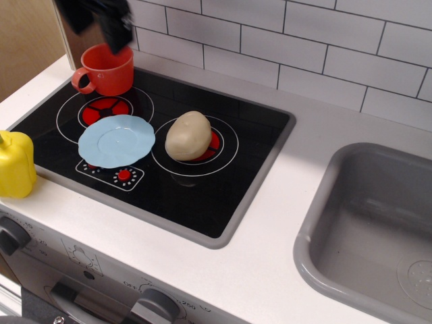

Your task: Put cup on plate

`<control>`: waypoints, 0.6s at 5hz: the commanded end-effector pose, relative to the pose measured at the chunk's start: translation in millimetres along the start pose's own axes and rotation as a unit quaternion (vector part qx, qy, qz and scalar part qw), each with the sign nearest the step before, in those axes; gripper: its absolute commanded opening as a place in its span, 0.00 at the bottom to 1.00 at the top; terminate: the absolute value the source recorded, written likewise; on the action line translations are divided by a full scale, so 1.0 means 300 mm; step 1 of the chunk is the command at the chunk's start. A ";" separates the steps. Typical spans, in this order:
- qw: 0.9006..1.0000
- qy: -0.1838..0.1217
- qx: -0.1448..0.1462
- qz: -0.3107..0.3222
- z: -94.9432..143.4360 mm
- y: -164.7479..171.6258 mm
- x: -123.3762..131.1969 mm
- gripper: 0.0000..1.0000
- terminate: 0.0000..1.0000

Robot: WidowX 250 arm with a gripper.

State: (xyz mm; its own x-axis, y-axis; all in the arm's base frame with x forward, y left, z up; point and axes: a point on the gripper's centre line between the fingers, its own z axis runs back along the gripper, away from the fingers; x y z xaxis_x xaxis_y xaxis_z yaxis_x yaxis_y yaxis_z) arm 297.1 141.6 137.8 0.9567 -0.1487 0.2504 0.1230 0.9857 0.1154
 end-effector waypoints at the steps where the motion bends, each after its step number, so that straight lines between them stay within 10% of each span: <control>1: 0.999 0.020 0.015 -0.021 0.012 0.114 -0.031 1.00 0.00; 3: 0.999 0.014 -0.012 -0.043 -0.082 0.156 -0.066 1.00 0.00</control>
State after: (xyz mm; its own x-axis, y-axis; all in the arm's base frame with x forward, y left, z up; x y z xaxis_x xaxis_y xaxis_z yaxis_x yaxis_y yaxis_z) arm 284.8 190.2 102.3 0.9554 -0.2233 0.1932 0.2098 0.9738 0.0882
